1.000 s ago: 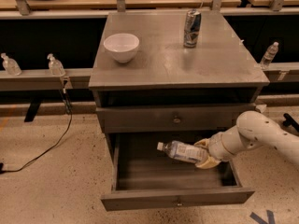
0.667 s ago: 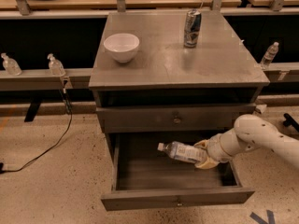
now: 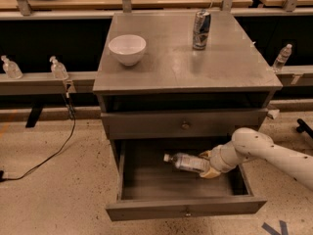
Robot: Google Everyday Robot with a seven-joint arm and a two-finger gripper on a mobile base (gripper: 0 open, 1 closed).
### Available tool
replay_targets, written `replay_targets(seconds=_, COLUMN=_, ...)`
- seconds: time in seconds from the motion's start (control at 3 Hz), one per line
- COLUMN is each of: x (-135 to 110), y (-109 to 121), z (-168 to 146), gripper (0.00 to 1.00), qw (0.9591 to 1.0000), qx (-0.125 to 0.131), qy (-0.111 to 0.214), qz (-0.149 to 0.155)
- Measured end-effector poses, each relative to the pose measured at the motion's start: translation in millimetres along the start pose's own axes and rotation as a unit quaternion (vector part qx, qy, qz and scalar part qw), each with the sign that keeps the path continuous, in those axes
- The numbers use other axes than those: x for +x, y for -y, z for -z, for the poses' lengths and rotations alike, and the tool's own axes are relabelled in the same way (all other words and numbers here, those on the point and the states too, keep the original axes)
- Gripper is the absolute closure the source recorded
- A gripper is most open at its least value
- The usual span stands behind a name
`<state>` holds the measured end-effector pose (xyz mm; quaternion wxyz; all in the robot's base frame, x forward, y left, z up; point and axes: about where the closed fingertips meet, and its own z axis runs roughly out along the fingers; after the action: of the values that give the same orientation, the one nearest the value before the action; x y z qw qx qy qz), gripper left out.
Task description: Place blue plastic bottle into middle drawer
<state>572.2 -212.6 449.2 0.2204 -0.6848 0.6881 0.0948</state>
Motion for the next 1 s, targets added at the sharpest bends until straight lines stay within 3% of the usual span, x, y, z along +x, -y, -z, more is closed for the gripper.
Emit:
replay_targets(seconds=0.33, x=6.3, y=3.4, z=-17.4, gripper=0.44, qw=0.9996, qx=-0.016, qy=0.024, qz=-0.002)
replay_targets(seconds=0.67, x=7.8, y=5.3, z=-7.9, gripper=0.21, qw=0.9975, qx=-0.01, qy=0.07, qz=0.003)
replay_targets(seconds=1.0, x=10.4, y=5.8, z=25.3, gripper=0.01, qw=0.9935, qx=0.029, qy=0.11, qz=0.009)
